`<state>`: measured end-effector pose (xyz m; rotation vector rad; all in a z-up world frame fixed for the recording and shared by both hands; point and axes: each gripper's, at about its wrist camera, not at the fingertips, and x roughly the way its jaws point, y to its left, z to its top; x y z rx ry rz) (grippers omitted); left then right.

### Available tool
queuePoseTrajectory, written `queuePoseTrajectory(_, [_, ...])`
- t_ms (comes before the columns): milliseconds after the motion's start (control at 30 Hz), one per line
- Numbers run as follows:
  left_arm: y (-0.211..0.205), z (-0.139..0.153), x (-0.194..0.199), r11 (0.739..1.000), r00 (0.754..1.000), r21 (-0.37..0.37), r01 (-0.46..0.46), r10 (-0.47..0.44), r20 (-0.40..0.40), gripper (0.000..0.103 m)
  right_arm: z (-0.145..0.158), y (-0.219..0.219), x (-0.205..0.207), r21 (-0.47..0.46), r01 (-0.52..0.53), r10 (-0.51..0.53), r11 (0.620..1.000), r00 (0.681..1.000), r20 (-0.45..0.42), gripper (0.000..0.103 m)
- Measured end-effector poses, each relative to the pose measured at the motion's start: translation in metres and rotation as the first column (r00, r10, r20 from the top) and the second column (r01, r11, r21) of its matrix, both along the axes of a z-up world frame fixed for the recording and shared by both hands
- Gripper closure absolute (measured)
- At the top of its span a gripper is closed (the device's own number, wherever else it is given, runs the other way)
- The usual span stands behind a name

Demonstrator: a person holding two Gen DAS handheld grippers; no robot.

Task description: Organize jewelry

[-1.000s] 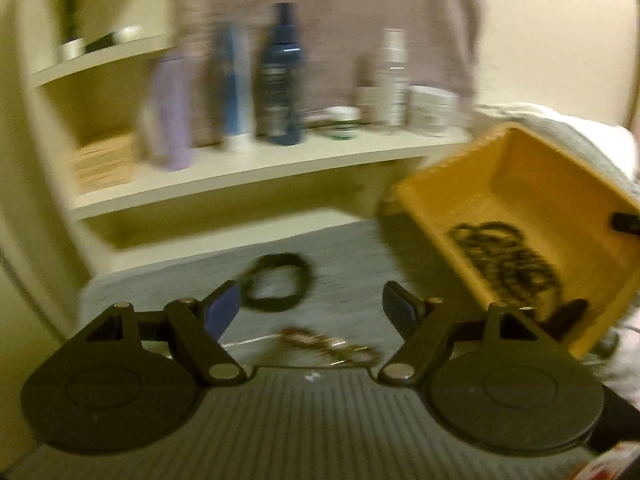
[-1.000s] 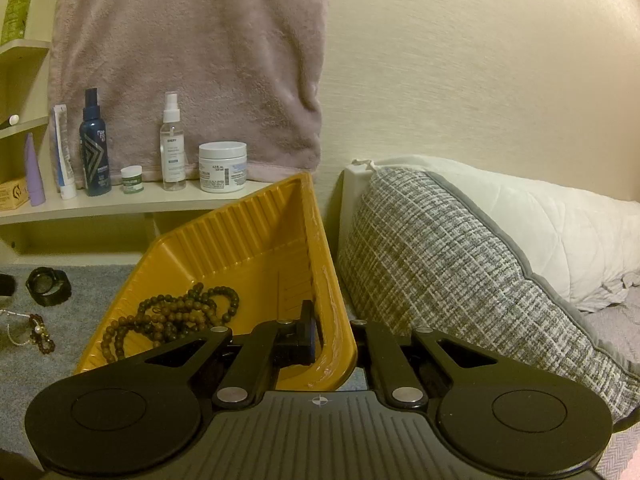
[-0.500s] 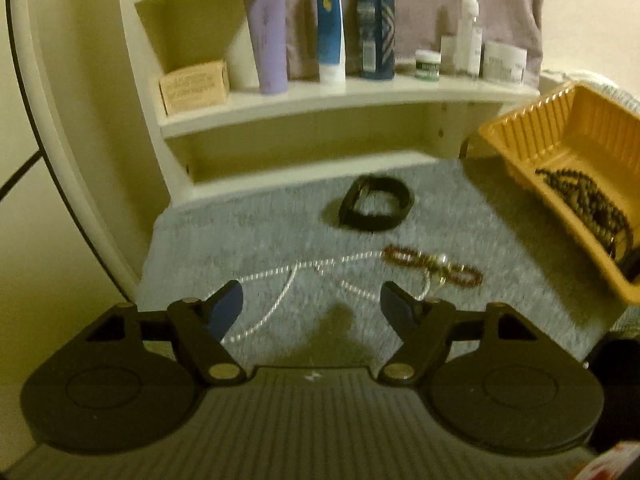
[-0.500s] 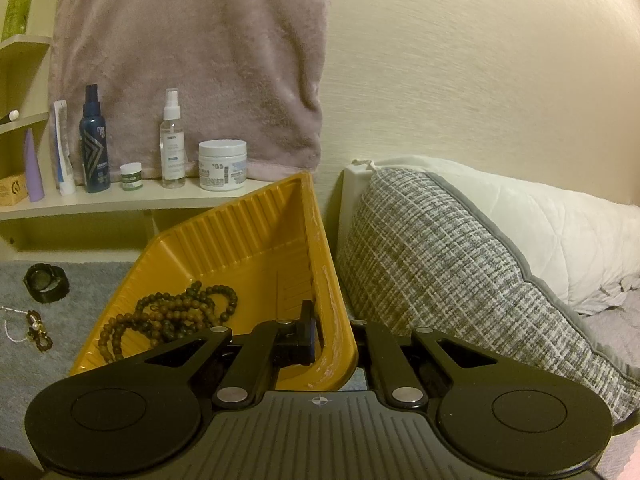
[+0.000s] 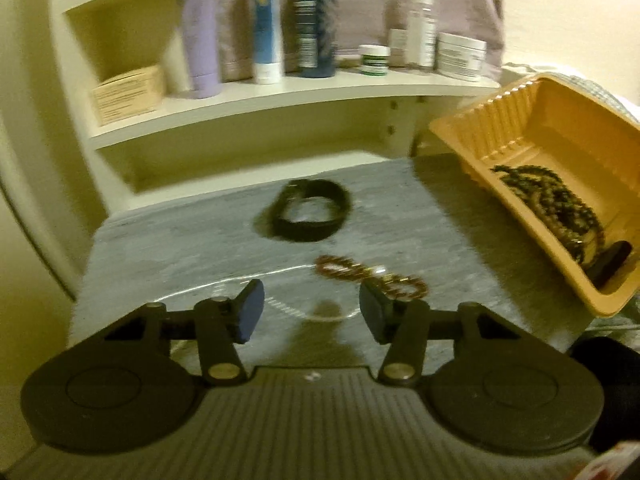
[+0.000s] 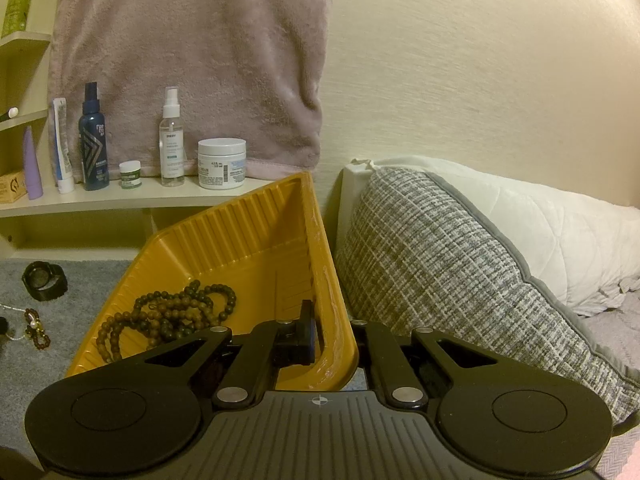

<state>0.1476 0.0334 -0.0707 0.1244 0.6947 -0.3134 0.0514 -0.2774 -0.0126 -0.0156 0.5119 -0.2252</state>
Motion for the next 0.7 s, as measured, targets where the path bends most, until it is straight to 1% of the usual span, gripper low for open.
queuePoseTrajectory(100, [-0.017, -0.004, 0.002, 0.999, 0.999, 0.012, 0.033, -0.033, 0.000, 0.060, 0.000, 0.000, 0.000, 0.000, 0.000, 0.000, 1.000, 1.000, 0.000, 0.097])
queuePoseTrajectory(167, [-0.026, -0.007, 0.003, 0.998, 0.999, 0.021, 0.053, -0.053, -0.001, 0.070, 0.000, 0.000, 0.000, 0.000, 0.000, 0.000, 1.000, 1.000, 0.000, 0.097])
queuePoseTrajectory(200, [-0.031, -0.009, 0.004, 0.998, 0.998, 0.029, 0.059, -0.059, 0.000, 0.077, 0.000, 0.000, 0.000, 0.000, 0.000, 0.000, 1.000, 1.000, 0.000, 0.097])
queuePoseTrajectory(233, [-0.034, -0.010, 0.006, 0.997, 0.998, 0.037, 0.063, -0.063, 0.001, 0.081, 0.000, 0.000, 0.000, -0.001, 0.000, 0.000, 1.000, 1.000, 0.000, 0.097])
queuePoseTrajectory(367, [-0.042, -0.014, 0.006, 0.996, 0.997, 0.054, 0.075, -0.076, 0.010, 0.086, -0.001, -0.001, 0.000, 0.001, 0.002, -0.002, 1.000, 1.000, -0.001, 0.097])
queuePoseTrajectory(433, [-0.044, -0.013, 0.005, 0.994, 0.996, 0.070, 0.082, -0.084, 0.018, 0.092, -0.001, -0.002, 0.000, 0.002, 0.003, -0.003, 1.000, 1.000, -0.002, 0.097])
queuePoseTrajectory(600, [-0.038, -0.010, -0.001, 0.994, 0.996, 0.069, 0.088, -0.089, 0.018, 0.097, -0.002, -0.003, 0.000, 0.002, 0.003, -0.003, 1.000, 1.000, -0.001, 0.097])
queuePoseTrajectory(700, [-0.031, -0.008, -0.005, 0.995, 0.996, 0.056, 0.082, -0.083, 0.020, 0.098, -0.002, -0.003, 0.000, 0.002, 0.003, -0.003, 1.000, 1.000, -0.001, 0.097])
